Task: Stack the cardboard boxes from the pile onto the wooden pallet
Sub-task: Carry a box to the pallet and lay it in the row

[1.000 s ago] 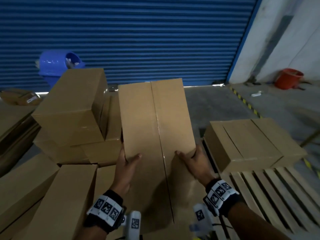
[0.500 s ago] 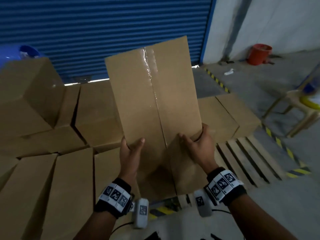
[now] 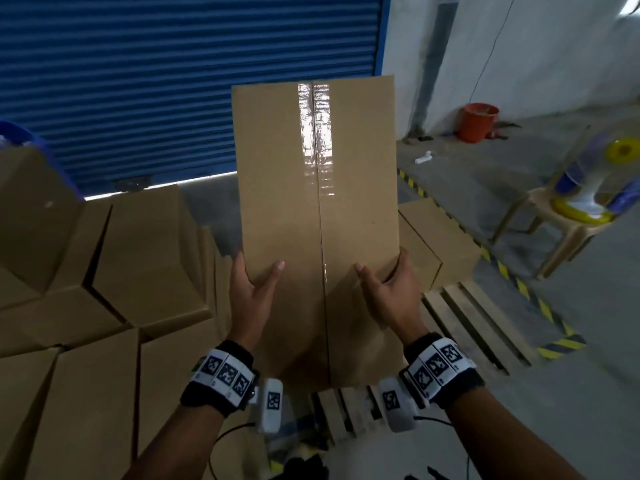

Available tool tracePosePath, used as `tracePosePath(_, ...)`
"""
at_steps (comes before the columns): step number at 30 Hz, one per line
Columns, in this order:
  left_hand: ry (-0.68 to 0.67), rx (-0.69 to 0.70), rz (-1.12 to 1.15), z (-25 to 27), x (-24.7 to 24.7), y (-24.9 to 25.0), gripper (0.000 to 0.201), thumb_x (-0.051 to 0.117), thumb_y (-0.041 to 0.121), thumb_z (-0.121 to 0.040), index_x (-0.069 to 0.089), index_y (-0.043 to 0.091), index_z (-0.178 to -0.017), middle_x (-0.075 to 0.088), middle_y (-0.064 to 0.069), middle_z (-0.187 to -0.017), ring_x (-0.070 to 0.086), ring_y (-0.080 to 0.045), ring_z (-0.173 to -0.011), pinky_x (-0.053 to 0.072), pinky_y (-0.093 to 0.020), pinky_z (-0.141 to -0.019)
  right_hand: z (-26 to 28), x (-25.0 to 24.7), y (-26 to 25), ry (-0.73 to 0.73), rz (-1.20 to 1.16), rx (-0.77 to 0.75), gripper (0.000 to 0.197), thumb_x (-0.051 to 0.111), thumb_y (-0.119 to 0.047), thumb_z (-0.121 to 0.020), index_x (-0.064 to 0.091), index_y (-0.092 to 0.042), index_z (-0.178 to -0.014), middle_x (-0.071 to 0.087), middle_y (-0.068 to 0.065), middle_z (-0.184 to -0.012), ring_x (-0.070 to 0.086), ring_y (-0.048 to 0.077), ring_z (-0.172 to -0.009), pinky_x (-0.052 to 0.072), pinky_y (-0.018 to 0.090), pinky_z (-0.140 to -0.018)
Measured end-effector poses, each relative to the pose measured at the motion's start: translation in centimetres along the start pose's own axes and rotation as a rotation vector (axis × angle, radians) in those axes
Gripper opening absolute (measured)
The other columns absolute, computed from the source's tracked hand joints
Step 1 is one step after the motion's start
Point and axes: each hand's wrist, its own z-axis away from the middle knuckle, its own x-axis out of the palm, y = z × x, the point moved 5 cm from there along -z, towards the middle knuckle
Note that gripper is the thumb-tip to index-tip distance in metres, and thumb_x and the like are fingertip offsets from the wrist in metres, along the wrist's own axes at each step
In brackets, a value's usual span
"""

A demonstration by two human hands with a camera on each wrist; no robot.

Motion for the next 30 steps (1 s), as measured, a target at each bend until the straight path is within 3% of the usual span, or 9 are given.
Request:
tracePosePath(3,-0.007,0.014,0.014,-1.6,1.6,-0.6,0.075,0.075,0.057,-0.08,0.046,0.029,-0.143,0.062,0.004,-0.135,0.06,-0.016,-0.124,0.051,-0.052,-0.104,-2.2,0.1,0.9,-0.017,0.01,0.005,0.072,0.075,-0.047,-0.083,0.039,-0.022,-0.141,0.057,-0.009,-0.124,0.055,0.009,-0.107,0.051,0.035,-0.091)
tracePosePath(7,-0.027,-0.054,0.035,-5.2,2.8,-3.0,0.072,0.074,0.057,-0.082,0.043,0.037,-0.145,0.061,0.009,-0.136,0.059,-0.013,-0.125,0.05,-0.05,-0.104,-6.3,1.8,2.1,-0.057,0.04,0.016,0.081,0.07,-0.061,-0.076,0.038,-0.024,-0.141,0.06,-0.004,-0.13,0.058,0.016,-0.115,0.052,0.046,-0.097)
tracePosePath(12,-0.001,-0.179,0.123,-12.6,3.2,-7.4,0.027,0.069,0.035,-0.093,0.062,0.036,-0.119,0.071,0.006,-0.116,0.067,-0.014,-0.109,0.054,-0.038,-0.091,-13.4,7.4,3.4,-0.197,0.151,0.002,0.074,0.071,-0.041,-0.088,0.032,-0.016,-0.146,0.054,0.002,-0.135,0.052,0.016,-0.116,0.045,0.033,-0.093)
tracePosePath(14,0.015,-0.227,0.109,-16.9,3.1,-10.2,0.023,0.069,0.037,-0.092,0.064,0.036,-0.115,0.072,0.004,-0.113,0.067,-0.02,-0.11,0.053,-0.041,-0.091,-17.0,11.1,4.7,-0.277,0.207,0.006,0.074,0.069,-0.04,-0.09,0.029,-0.013,-0.147,0.053,0.003,-0.135,0.052,0.018,-0.115,0.044,0.032,-0.092)
tracePosePath(17,0.009,-0.331,0.114,-23.6,3.0,-15.7,0.022,0.071,0.044,-0.088,0.067,0.042,-0.11,0.073,0.006,-0.114,0.067,-0.019,-0.109,0.053,-0.049,-0.096,-22.6,17.2,7.5,-0.369,0.253,0.088,0.073,0.07,-0.036,-0.09,0.03,-0.011,-0.145,0.055,0.009,-0.135,0.055,0.025,-0.118,0.046,0.035,-0.093)
tracePosePath(21,0.055,-0.477,0.035,-31.6,1.8,-23.7,0.052,0.072,0.055,-0.085,0.061,0.031,-0.13,0.065,0.011,-0.131,0.06,-0.017,-0.122,0.047,-0.046,-0.106,-28.8,25.4,11.8,-0.49,0.309,0.231,0.069,0.071,-0.03,-0.089,0.03,-0.013,-0.142,0.058,0.008,-0.131,0.056,0.021,-0.113,0.044,0.029,-0.088)
tracePosePath(23,0.07,-0.558,0.036,-34.9,1.5,-27.1,0.028,0.067,0.04,-0.094,0.061,0.03,-0.12,0.063,0.011,-0.124,0.057,-0.02,-0.123,0.044,-0.039,-0.104,-31.5,29.2,13.8,-0.565,0.346,0.274,0.068,0.069,-0.028,-0.09,0.029,-0.012,-0.143,0.059,0.006,-0.126,0.055,0.017,-0.106,0.044,0.028,-0.082)
tracePosePath(25,0.097,-0.635,0.036,-37.3,1.5,-30.8,0.017,0.061,0.036,-0.099,0.062,0.032,-0.115,0.064,0.008,-0.117,0.055,-0.024,-0.127,0.043,-0.038,-0.103,-33.7,32.0,16.3,-0.618,0.375,0.322,0.069,0.068,-0.028,-0.09,0.028,-0.012,-0.145,0.058,0.005,-0.121,0.052,0.017,-0.1,0.041,0.028,-0.08)
tracePosePath(30,0.14,-0.781,-0.002,-40.8,3.6,-39.7,0.05,0.05,0.045,-0.103,0.05,0.021,-0.147,0.048,0.001,-0.151,0.041,-0.02,-0.14,0.031,-0.039,-0.116,-38.1,36.7,25.5,-0.646,0.41,0.434,0.063,0.07,-0.036,-0.086,0.039,-0.018,-0.137,0.061,0.006,-0.119,0.059,0.025,-0.106,0.049,0.035,-0.082)
